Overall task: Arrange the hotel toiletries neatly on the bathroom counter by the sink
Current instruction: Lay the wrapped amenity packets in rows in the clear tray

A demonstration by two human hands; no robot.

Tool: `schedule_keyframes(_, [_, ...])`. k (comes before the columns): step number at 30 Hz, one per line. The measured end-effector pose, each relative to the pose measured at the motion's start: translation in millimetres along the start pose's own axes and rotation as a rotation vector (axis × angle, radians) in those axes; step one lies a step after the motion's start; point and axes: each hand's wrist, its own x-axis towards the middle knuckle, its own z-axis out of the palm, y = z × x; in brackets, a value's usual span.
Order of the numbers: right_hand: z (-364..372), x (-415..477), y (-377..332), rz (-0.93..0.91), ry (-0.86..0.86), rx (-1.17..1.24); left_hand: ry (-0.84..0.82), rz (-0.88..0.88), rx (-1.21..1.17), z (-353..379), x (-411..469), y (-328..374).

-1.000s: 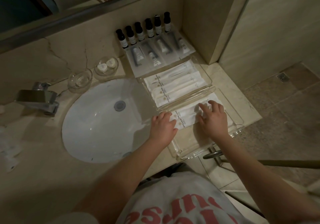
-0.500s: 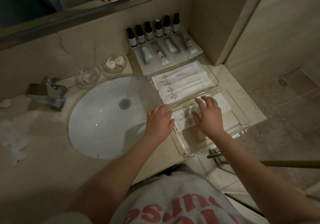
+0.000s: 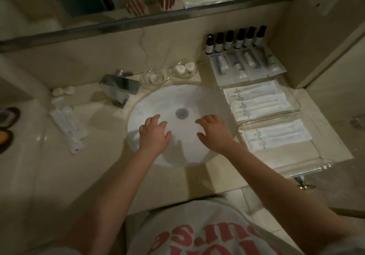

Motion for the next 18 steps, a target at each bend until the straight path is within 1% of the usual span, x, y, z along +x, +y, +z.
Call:
schedule_keyframes(4, [15, 22, -61, -0.092, -0.08, -0.016, -0.046, -0.136, 0.002, -13, -19, -65])
schedule_keyframes(11, [32, 82, -166, -0.272, -0.192, -0.063, -0.049, -0.404, -0.082, -26, -34, -183])
schedule_keyframes(18, [46, 142, -250, -0.358, -0.264, -0.078, -0.025, -0.632, -0.208, -39, -30, -269])
